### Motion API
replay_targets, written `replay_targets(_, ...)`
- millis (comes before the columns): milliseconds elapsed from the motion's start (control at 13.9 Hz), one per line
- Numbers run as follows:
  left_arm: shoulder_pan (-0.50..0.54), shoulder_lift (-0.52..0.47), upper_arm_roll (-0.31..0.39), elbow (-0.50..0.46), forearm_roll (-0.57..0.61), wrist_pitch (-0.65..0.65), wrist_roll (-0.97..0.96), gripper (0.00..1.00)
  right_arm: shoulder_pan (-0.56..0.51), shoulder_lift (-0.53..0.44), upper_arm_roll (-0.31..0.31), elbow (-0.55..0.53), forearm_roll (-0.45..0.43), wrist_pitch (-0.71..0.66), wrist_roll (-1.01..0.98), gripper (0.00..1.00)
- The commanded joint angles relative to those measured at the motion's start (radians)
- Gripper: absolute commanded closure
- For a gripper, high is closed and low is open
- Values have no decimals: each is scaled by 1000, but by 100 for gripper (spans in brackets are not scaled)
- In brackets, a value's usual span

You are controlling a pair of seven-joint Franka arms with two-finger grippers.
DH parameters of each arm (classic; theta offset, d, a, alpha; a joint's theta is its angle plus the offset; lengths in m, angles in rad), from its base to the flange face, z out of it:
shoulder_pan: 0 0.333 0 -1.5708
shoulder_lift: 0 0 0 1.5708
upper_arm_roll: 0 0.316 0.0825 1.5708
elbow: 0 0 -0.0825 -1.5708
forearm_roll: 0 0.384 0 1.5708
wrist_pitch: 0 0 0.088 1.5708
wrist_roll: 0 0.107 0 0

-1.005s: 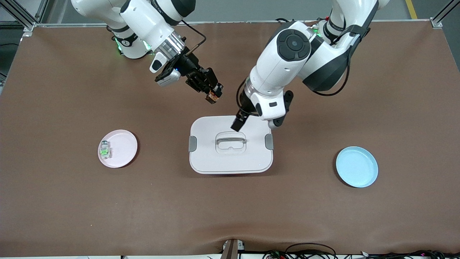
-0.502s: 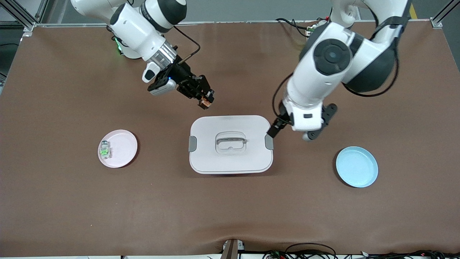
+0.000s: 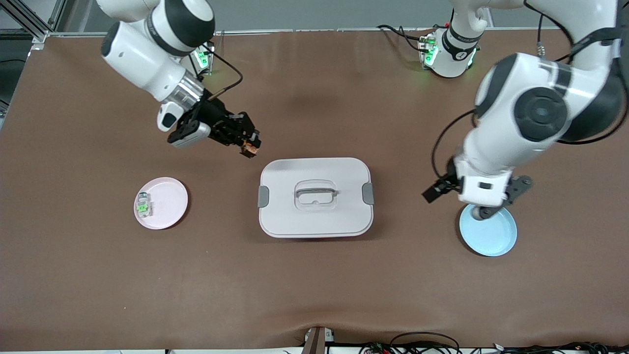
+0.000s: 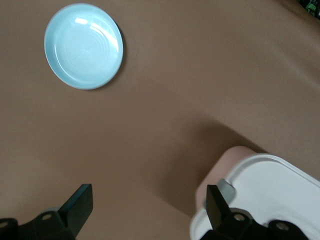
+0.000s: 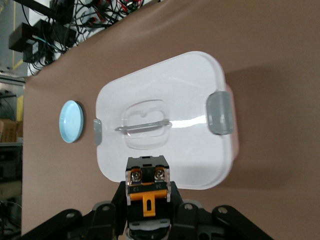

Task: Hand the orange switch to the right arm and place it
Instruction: 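Pull the switch away with the right gripper while the left gripper opens, then carry the switch with the right gripper down onto the pink plate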

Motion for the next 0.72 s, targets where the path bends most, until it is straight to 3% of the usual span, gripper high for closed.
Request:
replay_targets(0,98,-58,-5,-36,24,-39,186,0,-91,-41,13,-1,-128,-116,-42,100)
replay_targets(359,230,-89,-5,-23,40,-41,464,0,-226,-53,13,54,-278,-332,-125,100)
replay_targets(646,324,-132,-8,-28,37,-46,715,0,-292,-48,15,90,-487,-444,-216,100)
